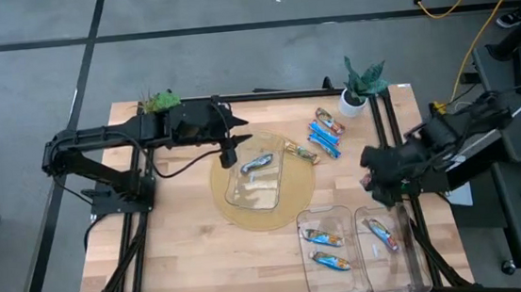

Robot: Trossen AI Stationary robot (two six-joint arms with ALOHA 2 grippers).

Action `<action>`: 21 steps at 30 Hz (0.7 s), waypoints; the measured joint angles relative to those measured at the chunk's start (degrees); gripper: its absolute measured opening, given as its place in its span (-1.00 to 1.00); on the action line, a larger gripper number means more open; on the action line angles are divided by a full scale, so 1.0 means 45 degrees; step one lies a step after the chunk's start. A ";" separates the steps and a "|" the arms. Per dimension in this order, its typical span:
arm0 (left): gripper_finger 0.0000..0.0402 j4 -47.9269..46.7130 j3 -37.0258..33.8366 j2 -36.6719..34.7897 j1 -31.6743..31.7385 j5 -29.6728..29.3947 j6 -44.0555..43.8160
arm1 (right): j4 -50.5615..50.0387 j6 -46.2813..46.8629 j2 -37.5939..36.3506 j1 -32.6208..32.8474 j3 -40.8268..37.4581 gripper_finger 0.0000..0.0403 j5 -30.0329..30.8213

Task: Pick and place Granola Bars by type
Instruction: Put the red granola bar pack into the bottom right transparent bin

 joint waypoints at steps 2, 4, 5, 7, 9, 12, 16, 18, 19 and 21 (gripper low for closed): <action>-0.16 -0.0101 0.0000 0.0000 0.0165 -0.0002 0.0000 | -0.0036 0.0751 0.0392 0.0533 0.0000 -0.76 0.0109; -0.16 -0.0170 0.0000 0.0000 0.0316 0.0002 0.0000 | -0.0136 0.1643 0.0805 0.1090 0.0000 -0.76 0.0280; -0.16 -0.0176 0.0000 0.0000 0.0382 -0.0001 0.0000 | -0.0218 0.2105 0.1009 0.1371 0.0000 -0.76 0.0320; -0.16 -0.0208 0.0000 0.0000 0.0508 0.0001 0.0000 | -0.0270 0.2900 0.1486 0.1938 0.0000 -0.76 0.0345; -0.16 -0.0221 0.0000 0.0000 0.0608 0.0005 0.0000 | -0.0270 0.3546 0.1955 0.2463 0.0000 -0.76 0.0393; -0.16 -0.0226 0.0000 0.0000 0.0817 0.0019 0.0000 | -0.0272 0.4427 0.2698 0.3165 0.0000 -0.76 0.0515; -0.16 -0.0284 0.0000 0.0000 0.1134 0.0242 0.0000 | -0.0207 0.5318 0.3738 0.4079 0.0000 -0.76 0.0531; -0.16 -0.0284 0.0000 0.0000 0.1244 0.0253 0.0000 | 0.0025 0.5518 0.4254 0.4482 0.0000 -0.75 0.0525; -0.16 -0.0284 0.0000 0.0000 0.1289 0.0257 0.0000 | 0.0184 0.5693 0.4517 0.4692 0.0000 -0.75 0.0525; -0.16 -0.0286 -0.0005 0.0000 0.1369 0.0262 0.0035 | 0.0474 0.6033 0.4977 0.5058 0.0000 -0.75 0.0525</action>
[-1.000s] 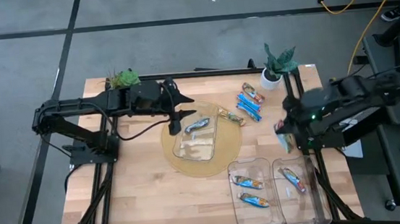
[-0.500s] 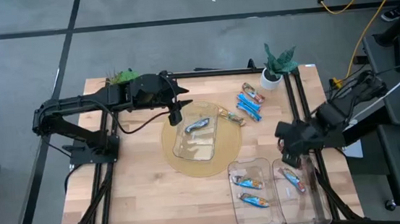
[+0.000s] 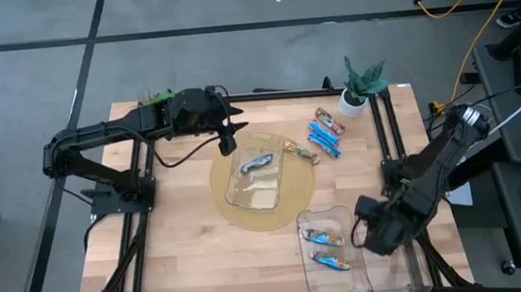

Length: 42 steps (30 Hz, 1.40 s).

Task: Pick and place Granola Bars by type
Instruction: Put the red granola bar pack into the bottom right transparent bin

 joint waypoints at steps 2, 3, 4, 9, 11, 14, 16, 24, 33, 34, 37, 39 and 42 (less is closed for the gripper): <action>-0.16 0.0003 0.0000 0.0000 0.0001 0.0134 0.0141 | 0.0458 0.0126 0.0440 0.0331 0.0000 -0.75 0.0000; -0.16 0.0003 0.0000 0.0000 0.0001 0.0235 0.0256 | 0.0697 0.0257 0.0632 0.0469 0.0000 -0.74 0.0000; -0.16 0.0003 0.0000 0.0000 -0.0004 0.0317 0.0370 | 0.0853 0.0429 0.0812 0.0571 0.0000 -0.74 -0.0002; -0.16 0.0003 -0.0003 0.0091 -0.0004 0.0635 0.0432 | 0.1724 0.1433 0.1530 0.1029 -0.0002 -0.74 0.0005; -0.16 0.0007 -0.0010 0.0166 -0.0004 0.0663 0.0534 | 0.2025 0.1796 0.1830 0.1210 -0.0003 -0.74 0.0002; -0.16 -0.0003 -0.0010 0.0307 -0.0009 0.0916 0.0607 | 0.2346 0.2356 0.2283 0.1466 -0.0005 -0.74 0.0000; -0.16 0.0005 -0.0010 0.0397 -0.0009 0.1288 0.0619 | 0.2576 0.2655 0.2590 0.1623 -0.0005 -0.74 0.0000; -0.16 0.0004 -0.0015 0.0573 -0.0038 0.1923 0.0770 | 0.2970 0.4316 0.3466 0.2161 -0.0005 -0.74 0.0003; -0.16 0.0007 -0.0015 0.0573 -0.0036 0.2001 0.0854 | 0.3494 0.6060 0.4140 0.2922 -0.0010 -0.74 0.0264; -0.16 0.0012 -0.0015 0.0573 -0.0033 0.2001 0.0854 | 0.3496 0.6183 0.4170 0.2959 -0.0010 -0.74 0.0262; -0.16 0.0012 -0.0015 0.0573 -0.0038 0.2001 0.0849 | 0.3491 0.6611 0.4190 0.3067 -0.0010 -0.74 0.0252; -0.16 0.0012 -0.0015 0.0573 -0.0038 0.2001 0.0778 | 0.3482 0.6738 0.4190 0.3106 -0.0010 -0.74 0.0248; -0.16 0.0012 -0.0015 0.0573 -0.0126 0.2000 0.0614 | 0.3478 0.6735 0.4190 0.3125 -0.0010 -0.74 0.0248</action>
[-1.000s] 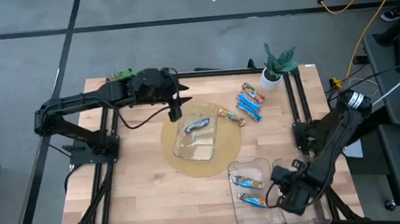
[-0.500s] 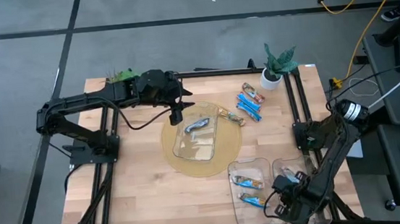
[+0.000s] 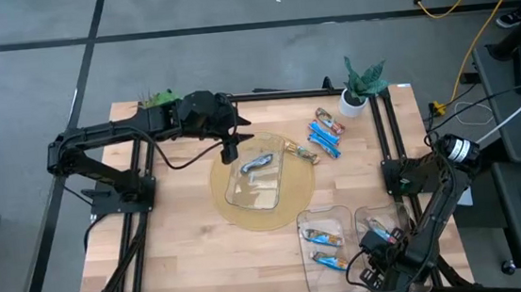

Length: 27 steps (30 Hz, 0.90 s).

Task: Pick and place Granola Bars by type
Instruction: Put the red granola bar pack into the bottom right transparent bin, then put the yellow granola bar pack into the bottom left transparent bin

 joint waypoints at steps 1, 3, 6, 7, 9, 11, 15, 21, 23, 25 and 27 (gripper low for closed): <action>-0.16 0.0000 0.0000 0.0000 -0.0054 -0.0001 0.0000 | -0.0012 -0.0002 0.0000 0.0000 0.0000 -0.74 -0.0002; -0.16 0.0005 0.0000 0.0000 -0.0209 -0.0002 0.0003 | -0.0036 -0.0002 0.0000 0.0005 0.0000 -0.74 -0.0010; -0.16 0.0004 0.0000 0.0000 -0.0410 0.0010 0.0003 | -0.0041 -0.0004 0.0000 0.0005 0.0000 -0.74 -0.0010; -0.16 0.0005 0.0000 0.0000 -0.0467 0.0001 0.0008 | -0.0050 -0.0011 0.0000 0.0005 0.0000 -0.74 -0.0010; -0.16 0.0005 0.0000 0.0000 -0.0579 -0.0015 0.0008 | -0.0057 -0.0021 0.0000 0.0005 0.0000 -0.73 -0.0010; -0.16 0.0005 0.0000 0.0000 -0.0674 -0.0049 0.0008 | -0.0087 -0.0025 -0.0005 0.0005 0.0000 -0.70 -0.0010; -0.16 0.0005 0.0000 0.0000 -0.0794 -0.0091 0.0008 | -0.0283 -0.0036 -0.0067 0.0010 0.0000 -0.49 -0.0016; -0.16 0.0005 0.0005 -0.0002 -0.0844 -0.0120 0.0002 | -0.1467 -0.0033 -0.0632 0.0005 0.0000 -0.03 -0.0277; -0.16 0.0010 0.0005 -0.0005 -0.0844 -0.0118 -0.0002 | -0.2136 0.0030 -0.0984 0.0005 0.0000 0.09 -0.0277; -0.16 0.0010 0.0005 -0.0005 -0.0844 -0.0117 0.0003 | -0.2868 0.0153 -0.1382 0.0005 0.0000 0.18 -0.0272; -0.16 0.0010 0.0005 -0.0005 -0.0844 -0.0120 0.0003 | -0.3596 0.0334 -0.1806 0.0005 0.0000 0.22 -0.0272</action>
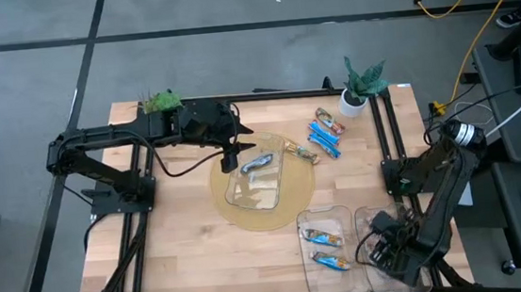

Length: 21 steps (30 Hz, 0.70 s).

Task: Pick and place Granola Bars by type
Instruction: Put the yellow granola bar pack into the bottom left transparent bin

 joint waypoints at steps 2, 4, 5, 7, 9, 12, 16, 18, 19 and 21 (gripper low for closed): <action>-0.16 0.0000 0.0000 0.0000 0.0000 0.0000 0.0000 | -0.0620 0.0157 -0.0426 0.0000 0.0000 0.23 0.0030; -0.16 0.0000 0.0000 0.0000 0.0000 0.0000 0.0000 | -0.1091 0.0340 -0.0828 0.0000 0.0000 0.22 0.0380; -0.16 0.0000 0.0000 0.0000 0.0000 0.0000 0.0000 | -0.1254 0.0362 -0.1023 0.0000 0.0000 0.21 0.0643; -0.16 0.0000 0.0000 0.0000 0.0000 0.0000 0.0000 | -0.1445 0.0329 -0.1357 0.0000 0.0000 0.18 0.1261; -0.16 0.0000 0.0000 0.0000 0.0000 0.0000 0.0000 | -0.1582 0.0305 -0.1662 -0.0053 0.0000 0.15 0.1902; -0.16 -0.0002 0.0000 0.0000 0.0000 0.0000 0.0000 | -0.1620 -0.0029 -0.2101 -0.0208 0.0000 0.12 0.3210; -0.16 -0.0003 0.0000 0.0000 0.0000 0.0000 0.0000 | -0.1617 -0.1065 -0.2711 -0.0753 0.0000 0.10 0.4672; -0.16 0.0000 0.0000 0.0000 0.0000 0.0004 0.0004 | -0.1632 -0.1694 -0.3060 -0.1228 0.0000 0.10 0.5012; -0.16 0.0000 0.0005 0.0000 0.0000 0.0005 0.0000 | -0.1665 -0.2048 -0.3227 -0.1495 0.0000 0.10 0.5084; -0.16 0.0000 0.0005 0.0000 0.0000 0.0005 0.0000 | -0.1728 -0.2977 -0.3594 -0.2140 0.0000 0.10 0.5191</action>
